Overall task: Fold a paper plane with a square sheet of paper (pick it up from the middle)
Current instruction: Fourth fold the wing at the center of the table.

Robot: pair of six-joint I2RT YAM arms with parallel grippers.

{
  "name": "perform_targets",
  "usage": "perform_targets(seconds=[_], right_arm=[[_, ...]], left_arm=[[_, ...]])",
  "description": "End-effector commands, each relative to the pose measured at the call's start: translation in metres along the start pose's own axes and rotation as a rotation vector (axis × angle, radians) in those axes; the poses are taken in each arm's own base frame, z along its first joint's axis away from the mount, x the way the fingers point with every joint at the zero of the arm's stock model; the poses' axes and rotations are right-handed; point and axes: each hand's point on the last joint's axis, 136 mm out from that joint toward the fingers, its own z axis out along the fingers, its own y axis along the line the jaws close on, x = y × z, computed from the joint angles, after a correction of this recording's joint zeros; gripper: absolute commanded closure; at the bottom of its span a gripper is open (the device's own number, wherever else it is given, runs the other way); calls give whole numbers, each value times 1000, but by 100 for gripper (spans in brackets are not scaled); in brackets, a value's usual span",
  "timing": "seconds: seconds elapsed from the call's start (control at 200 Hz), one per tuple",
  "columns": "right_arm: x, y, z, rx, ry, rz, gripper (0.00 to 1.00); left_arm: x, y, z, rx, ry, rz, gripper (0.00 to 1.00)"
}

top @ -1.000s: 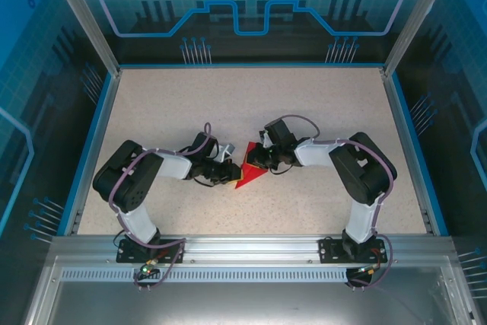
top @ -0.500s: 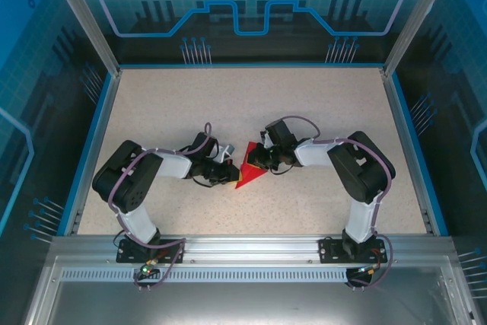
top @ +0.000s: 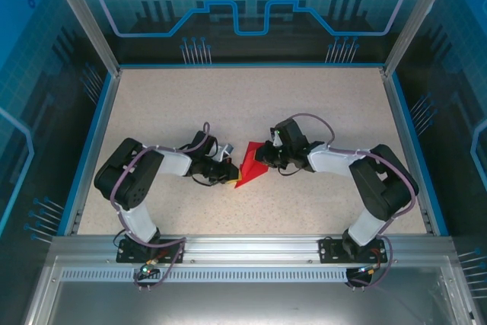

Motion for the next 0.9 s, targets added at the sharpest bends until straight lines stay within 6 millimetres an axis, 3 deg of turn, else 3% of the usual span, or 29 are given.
perform_targets(seconds=[0.0, 0.075, 0.115, 0.225, 0.4, 0.425, 0.545, 0.895], right_arm=[[9, 9, 6, 7, 30, -49, 85], [20, 16, 19, -10, 76, -68, 86], [16, 27, 23, -27, 76, -77, 87], [13, 13, 32, 16, 67, -25, 87], [2, 13, 16, 5, 17, -12, 85], [8, 2, 14, 28, 25, -4, 85], [9, -1, 2, 29, 15, -1, 84], [11, -6, 4, 20, 28, 21, 82]], left_arm=[[-1, 3, 1, 0, 29, -34, 100], [-1, 1, 1, 8, 33, -21, 100], [-1, -1, 1, 15, 36, -15, 100], [-1, -4, 0, 29, 38, 12, 100], [-5, -13, -6, 35, 23, 89, 84], [-6, -15, -7, 34, 19, 102, 82], [-11, -26, -12, 47, 8, 155, 73], [-13, -47, -12, -9, 8, 338, 62]])
